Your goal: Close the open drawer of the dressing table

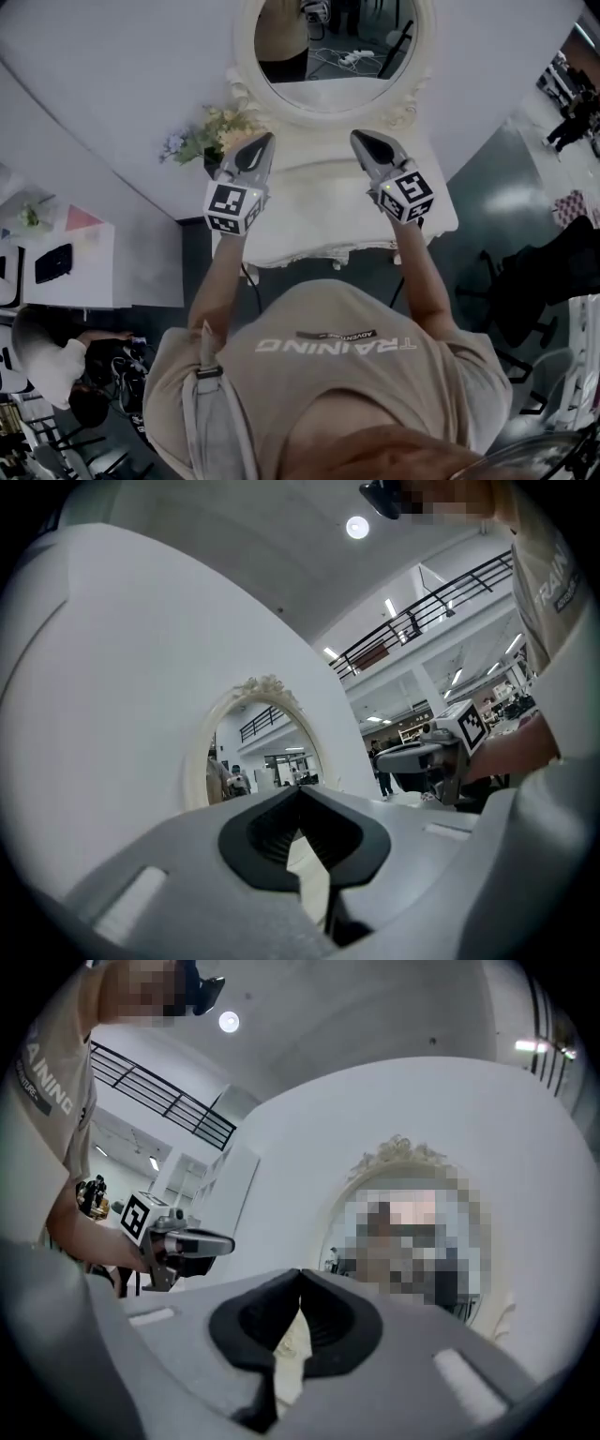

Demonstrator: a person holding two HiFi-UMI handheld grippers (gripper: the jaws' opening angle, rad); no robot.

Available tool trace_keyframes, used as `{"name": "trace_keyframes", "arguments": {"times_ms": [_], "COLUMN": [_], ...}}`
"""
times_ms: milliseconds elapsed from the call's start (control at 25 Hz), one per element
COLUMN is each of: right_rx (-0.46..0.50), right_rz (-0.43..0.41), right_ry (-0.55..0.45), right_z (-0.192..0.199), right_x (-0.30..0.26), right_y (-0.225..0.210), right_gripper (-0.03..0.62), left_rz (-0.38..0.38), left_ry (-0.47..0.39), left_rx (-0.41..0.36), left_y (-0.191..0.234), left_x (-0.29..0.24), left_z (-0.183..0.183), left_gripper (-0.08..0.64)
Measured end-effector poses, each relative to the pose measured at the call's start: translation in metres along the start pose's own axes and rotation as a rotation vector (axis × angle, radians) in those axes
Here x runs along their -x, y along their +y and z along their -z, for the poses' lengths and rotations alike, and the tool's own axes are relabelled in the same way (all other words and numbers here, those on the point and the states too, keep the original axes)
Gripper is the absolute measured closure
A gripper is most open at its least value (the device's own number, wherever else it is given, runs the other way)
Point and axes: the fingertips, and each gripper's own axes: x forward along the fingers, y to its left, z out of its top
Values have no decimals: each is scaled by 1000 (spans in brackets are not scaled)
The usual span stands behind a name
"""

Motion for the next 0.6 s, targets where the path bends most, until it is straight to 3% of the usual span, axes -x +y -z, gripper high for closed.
{"name": "trace_keyframes", "arguments": {"times_ms": [280,400,600], "right_rx": [9,39,8], "right_rz": [39,35,-26], "right_ry": [-98,-60,-48], "right_z": [-31,-25,-18], "right_x": [19,18,2], "right_y": [-2,1,10], "right_gripper": [588,588,588], "left_rz": [-19,-18,-43], "left_ry": [-53,-41,-35], "left_rx": [-19,1,32], "left_y": [-11,-11,-1], "left_x": [8,8,14], "left_z": [-24,-18,-14], "left_gripper": [560,560,560]}}
